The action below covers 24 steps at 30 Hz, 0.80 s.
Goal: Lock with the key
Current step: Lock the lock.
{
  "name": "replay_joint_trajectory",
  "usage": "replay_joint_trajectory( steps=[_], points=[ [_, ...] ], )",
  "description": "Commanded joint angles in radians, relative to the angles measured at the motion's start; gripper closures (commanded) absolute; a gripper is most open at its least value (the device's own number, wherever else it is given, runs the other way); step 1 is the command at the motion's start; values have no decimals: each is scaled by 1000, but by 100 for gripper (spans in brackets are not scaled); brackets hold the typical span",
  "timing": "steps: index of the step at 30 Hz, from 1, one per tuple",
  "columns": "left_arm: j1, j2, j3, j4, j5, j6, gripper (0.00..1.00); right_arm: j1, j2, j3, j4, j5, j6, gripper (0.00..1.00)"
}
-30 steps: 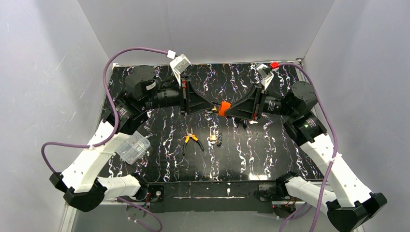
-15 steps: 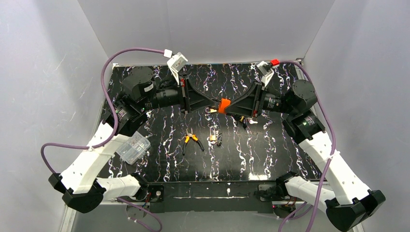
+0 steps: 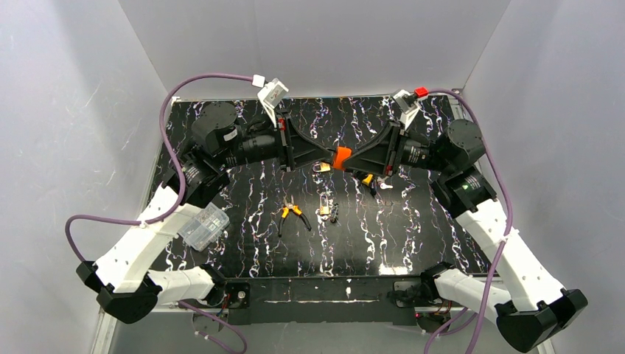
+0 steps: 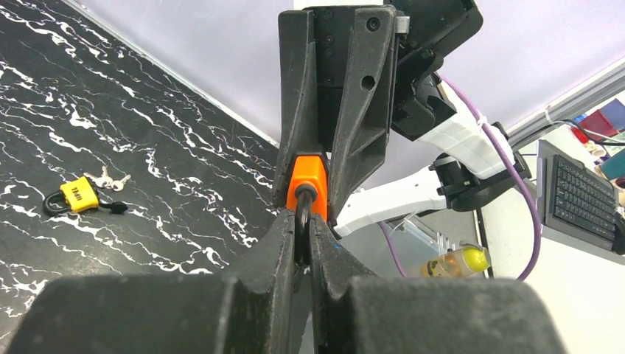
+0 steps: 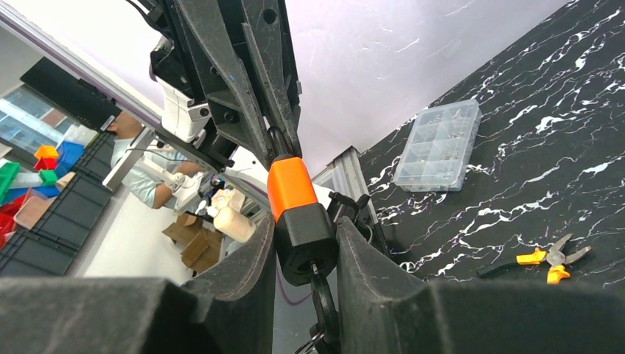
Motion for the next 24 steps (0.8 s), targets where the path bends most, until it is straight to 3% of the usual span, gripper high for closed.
replay_joint_trajectory(
  steps=[1, 24],
  points=[
    [-62, 63, -57, -19, 147, -53, 100, 26, -9, 85, 116, 138, -15, 99],
    [-117, 118, -10, -92, 94, -14, 100, 76, 42, 173, 1, 126, -66, 99]
  ],
)
